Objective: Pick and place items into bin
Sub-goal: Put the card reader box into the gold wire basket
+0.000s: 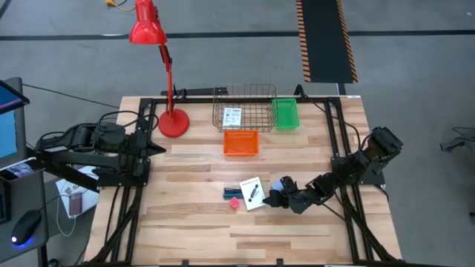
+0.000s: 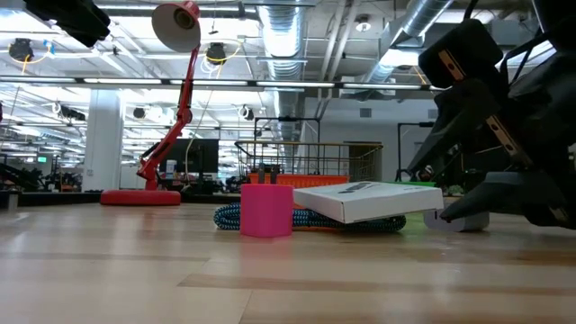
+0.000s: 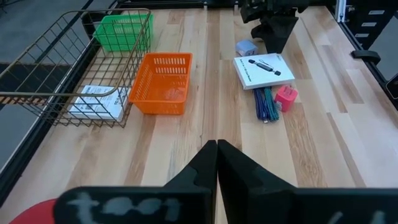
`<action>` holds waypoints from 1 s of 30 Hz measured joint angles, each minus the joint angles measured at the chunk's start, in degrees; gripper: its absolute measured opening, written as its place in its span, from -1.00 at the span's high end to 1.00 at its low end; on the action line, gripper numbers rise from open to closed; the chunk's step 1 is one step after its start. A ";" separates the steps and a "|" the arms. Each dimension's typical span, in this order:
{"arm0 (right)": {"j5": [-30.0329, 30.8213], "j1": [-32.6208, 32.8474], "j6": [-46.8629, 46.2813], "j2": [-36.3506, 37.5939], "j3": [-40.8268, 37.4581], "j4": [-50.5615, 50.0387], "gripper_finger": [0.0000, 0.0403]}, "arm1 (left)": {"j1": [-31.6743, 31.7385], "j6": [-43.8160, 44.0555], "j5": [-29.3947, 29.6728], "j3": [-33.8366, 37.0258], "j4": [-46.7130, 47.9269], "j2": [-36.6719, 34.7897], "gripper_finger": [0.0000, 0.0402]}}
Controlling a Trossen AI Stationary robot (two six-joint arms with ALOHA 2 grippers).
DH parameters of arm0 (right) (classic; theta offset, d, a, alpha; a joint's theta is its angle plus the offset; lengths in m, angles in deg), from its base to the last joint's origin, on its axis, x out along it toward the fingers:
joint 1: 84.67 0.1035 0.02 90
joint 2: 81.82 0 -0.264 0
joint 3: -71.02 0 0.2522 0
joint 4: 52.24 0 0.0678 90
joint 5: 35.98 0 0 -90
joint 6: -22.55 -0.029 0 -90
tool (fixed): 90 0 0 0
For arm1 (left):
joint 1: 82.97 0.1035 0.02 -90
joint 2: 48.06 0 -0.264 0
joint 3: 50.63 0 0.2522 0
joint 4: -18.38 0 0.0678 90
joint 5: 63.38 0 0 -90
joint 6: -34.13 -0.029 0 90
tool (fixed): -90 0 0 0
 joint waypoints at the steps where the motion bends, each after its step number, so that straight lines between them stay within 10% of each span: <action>1: 0.00 0.00 0.00 0.00 0.00 0.00 -0.04 | 0.00 -0.02 -0.01 0.00 0.00 -0.02 1.00; 30: -0.20 -0.48 1.34 -0.87 2.26 -1.50 -0.04 | 0.01 0.04 0.00 0.00 -0.02 -0.01 1.00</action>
